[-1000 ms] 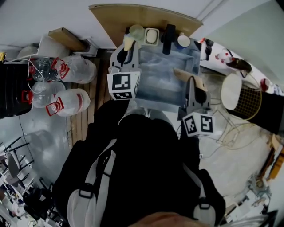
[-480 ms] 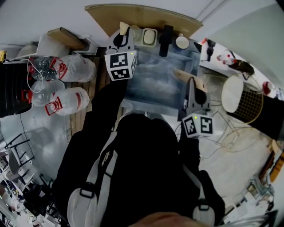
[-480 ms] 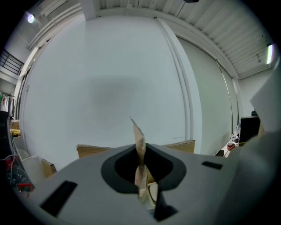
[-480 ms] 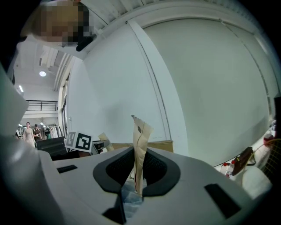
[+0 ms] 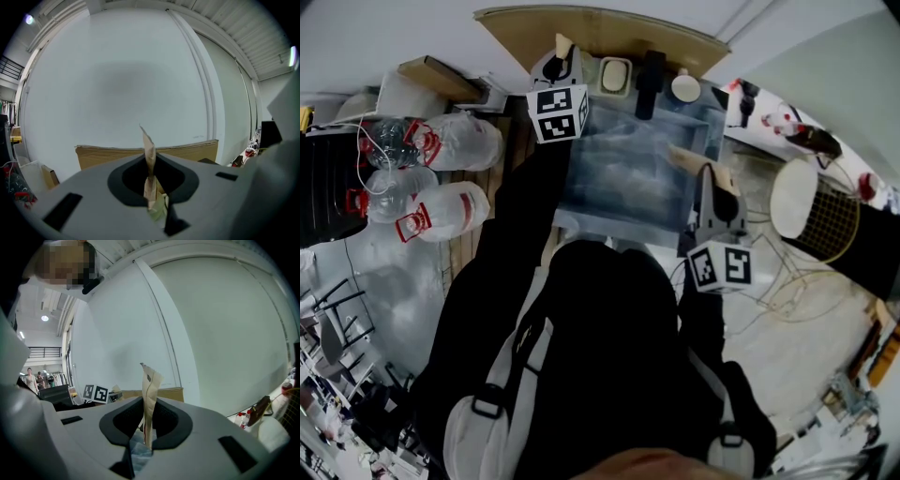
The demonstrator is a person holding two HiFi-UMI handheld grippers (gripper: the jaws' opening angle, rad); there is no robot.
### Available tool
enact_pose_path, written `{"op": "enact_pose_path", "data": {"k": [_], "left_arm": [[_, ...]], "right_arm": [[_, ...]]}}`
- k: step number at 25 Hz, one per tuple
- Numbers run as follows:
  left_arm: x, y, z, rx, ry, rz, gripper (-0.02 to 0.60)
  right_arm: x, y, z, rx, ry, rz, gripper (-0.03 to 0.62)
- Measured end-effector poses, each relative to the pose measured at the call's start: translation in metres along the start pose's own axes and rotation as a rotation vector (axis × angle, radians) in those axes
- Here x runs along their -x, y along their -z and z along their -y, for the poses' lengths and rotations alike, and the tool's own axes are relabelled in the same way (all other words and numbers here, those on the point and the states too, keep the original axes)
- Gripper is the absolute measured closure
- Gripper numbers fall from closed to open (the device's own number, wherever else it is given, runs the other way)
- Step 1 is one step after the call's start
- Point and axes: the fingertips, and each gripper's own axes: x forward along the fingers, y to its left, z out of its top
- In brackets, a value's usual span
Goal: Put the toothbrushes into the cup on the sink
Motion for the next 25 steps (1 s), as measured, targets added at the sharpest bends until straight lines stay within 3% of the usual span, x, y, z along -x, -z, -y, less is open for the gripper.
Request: {"op": "enact_pose_path", "data": {"k": [15, 19, 25], "left_arm": [[-0.028, 0.066, 0.004, 0.012, 0.039, -0.153, 0.541], [-0.021, 0.063, 0.014, 0.028, 0.079, -0.139, 0.457], [-0.001, 0.038, 0.022, 0.005, 0.101, -0.079, 0.434]], "right_arm": [[-0.005, 0.001, 0.01, 0.004, 0.005, -0.011, 0.545], [-0.005, 0.001, 0.012, 0.003, 0.005, -0.009, 0.545], [-0.004, -0.003, 0.011, 0.002, -0.005, 0.002, 0.545]]}}
